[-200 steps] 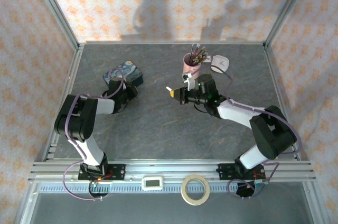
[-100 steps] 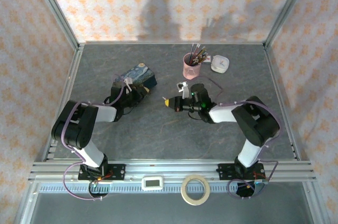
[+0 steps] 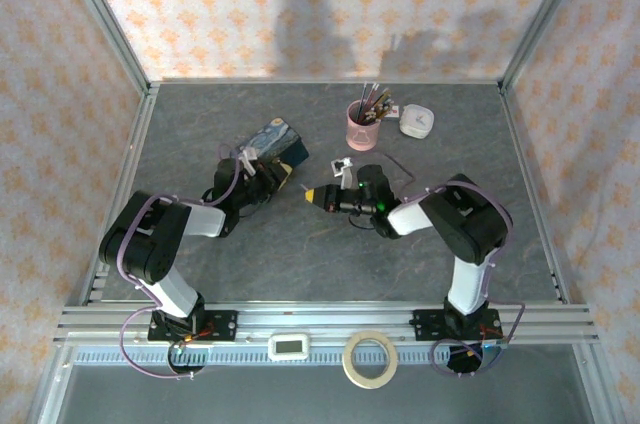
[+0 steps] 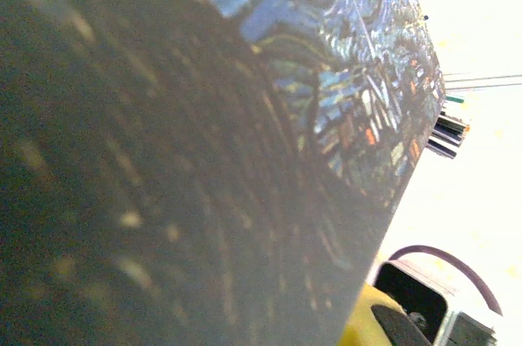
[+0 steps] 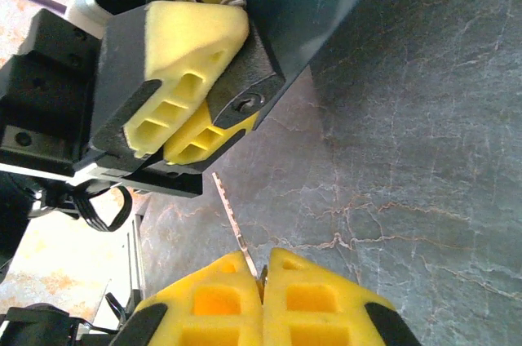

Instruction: Unlock the padlock with the key

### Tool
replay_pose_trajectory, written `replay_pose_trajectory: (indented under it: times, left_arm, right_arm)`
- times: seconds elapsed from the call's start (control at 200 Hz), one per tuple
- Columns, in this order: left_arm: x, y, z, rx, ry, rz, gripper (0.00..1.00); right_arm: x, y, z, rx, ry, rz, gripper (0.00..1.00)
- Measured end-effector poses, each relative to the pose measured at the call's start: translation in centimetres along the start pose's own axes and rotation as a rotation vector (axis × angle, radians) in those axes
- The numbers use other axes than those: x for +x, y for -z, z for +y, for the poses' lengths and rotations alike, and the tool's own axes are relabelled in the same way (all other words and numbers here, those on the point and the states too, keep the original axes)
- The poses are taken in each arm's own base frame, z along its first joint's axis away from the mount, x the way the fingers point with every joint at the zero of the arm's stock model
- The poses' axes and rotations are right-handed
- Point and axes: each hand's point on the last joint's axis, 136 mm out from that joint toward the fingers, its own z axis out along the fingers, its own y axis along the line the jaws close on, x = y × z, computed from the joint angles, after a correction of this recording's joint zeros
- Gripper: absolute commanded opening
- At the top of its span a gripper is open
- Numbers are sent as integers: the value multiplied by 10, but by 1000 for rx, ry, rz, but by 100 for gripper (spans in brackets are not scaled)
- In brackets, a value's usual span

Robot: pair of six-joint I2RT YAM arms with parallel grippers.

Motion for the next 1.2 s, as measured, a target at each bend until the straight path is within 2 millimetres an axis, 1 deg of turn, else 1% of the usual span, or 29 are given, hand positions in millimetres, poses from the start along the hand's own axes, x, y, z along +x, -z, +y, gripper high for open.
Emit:
replay_pose_trajectory:
  times: [0.2,0.43,0.721,0.991,1.196]
  left_arm:
    - [5,0,-4,20,5,6,0]
    - [10,-1,-5,24,3,14,0]
    - [9,1,-3,24,2,5,0]
    - [10,3,-11,42,-27,1,0]
    - [11,5,-12,45,-52,2,0]
  right_arm:
    - [-1,-11,-7,-4,-26,11,0]
    - [-7,-18,-4,-26,-26,13,0]
    - [-6,-20,-3,-38,-38,18,0]
    - [-11,-17,1,-77,-65,16,0]
    - [-10,-16,4,-103,-83,45,0]
